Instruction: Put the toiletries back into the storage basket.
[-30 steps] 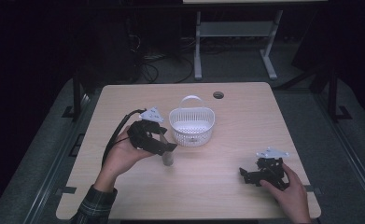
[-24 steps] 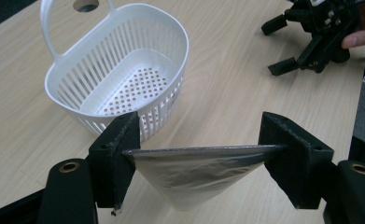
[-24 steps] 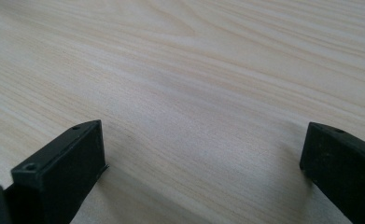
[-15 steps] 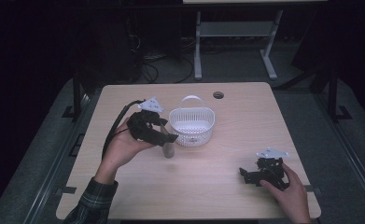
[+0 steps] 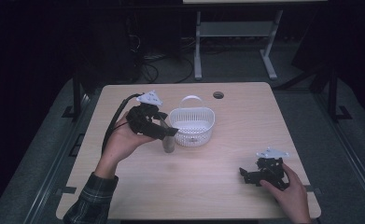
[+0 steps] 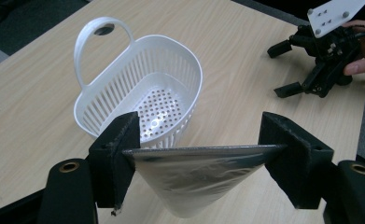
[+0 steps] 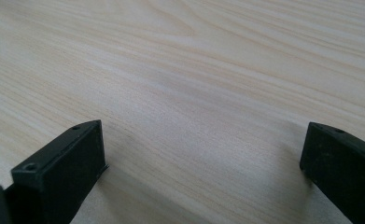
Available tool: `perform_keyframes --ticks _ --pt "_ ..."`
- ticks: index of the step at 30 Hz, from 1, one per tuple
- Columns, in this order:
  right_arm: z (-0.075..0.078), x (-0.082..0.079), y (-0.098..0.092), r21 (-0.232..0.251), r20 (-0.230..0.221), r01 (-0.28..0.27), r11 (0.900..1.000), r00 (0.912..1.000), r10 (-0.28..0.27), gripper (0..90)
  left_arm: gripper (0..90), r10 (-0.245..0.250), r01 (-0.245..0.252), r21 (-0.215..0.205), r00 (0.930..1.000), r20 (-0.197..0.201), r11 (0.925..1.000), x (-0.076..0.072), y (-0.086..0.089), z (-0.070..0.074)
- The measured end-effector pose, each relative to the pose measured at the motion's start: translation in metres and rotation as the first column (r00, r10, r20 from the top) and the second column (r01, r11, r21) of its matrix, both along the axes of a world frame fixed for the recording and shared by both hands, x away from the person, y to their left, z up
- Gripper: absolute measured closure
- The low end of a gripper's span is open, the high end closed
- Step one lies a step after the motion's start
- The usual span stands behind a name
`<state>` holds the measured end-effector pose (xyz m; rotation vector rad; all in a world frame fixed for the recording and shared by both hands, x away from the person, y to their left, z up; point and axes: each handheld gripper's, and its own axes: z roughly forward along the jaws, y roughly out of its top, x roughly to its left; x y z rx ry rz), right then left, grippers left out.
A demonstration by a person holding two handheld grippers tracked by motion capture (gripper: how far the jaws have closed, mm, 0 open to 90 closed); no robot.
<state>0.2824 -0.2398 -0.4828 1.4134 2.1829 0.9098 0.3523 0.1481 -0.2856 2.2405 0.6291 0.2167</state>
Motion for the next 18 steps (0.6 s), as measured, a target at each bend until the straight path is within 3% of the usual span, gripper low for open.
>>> perform_keyframes --ticks 18 --pt "0.000 0.000 0.000 0.000 0.000 0.000 1.000 1.0000 0.000 0.0 29.4 0.009 -0.008 -0.030 0.9998 0.019 0.9995 0.016 -0.002 0.021"
